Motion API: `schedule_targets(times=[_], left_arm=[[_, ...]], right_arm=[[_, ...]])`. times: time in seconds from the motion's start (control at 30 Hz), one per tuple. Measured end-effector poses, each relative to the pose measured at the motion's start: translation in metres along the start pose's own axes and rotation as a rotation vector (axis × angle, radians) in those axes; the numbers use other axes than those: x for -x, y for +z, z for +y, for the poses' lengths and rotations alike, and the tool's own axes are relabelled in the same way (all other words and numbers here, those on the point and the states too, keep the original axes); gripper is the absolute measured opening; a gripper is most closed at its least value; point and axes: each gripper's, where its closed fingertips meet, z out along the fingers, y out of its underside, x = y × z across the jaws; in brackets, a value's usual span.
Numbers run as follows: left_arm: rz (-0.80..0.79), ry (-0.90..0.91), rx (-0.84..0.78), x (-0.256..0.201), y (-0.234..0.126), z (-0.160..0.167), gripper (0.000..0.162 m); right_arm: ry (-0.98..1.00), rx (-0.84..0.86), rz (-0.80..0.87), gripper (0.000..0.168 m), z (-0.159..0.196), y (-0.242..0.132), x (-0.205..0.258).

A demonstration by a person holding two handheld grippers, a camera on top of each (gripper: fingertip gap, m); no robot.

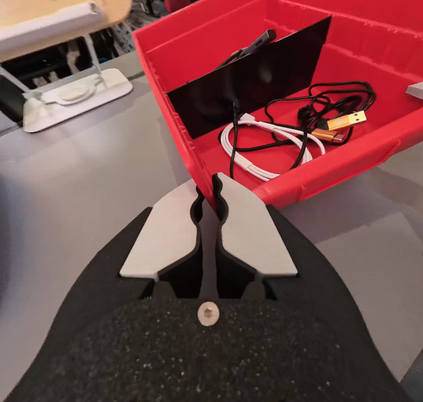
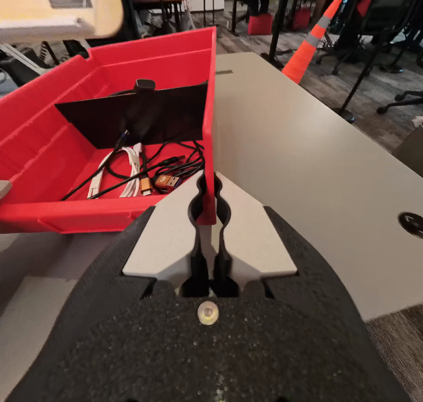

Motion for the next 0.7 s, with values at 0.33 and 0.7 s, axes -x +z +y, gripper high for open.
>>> schedule_targets(times=[0.33, 0.7], left_arm=[[-0.293, -0.045, -0.024, 0.11, -0.048, 0.015, 0.005], [-0.28, -0.066, 0.11, 0.142, -0.057, 0.056, 0.023]], right_arm=[[-0.108, -0.02, -0.246, 0.003, -0.011, 0.04, 0.123], [-0.166, 0.145, -0.43, 0.006, 0.021, 0.059, 0.174]])
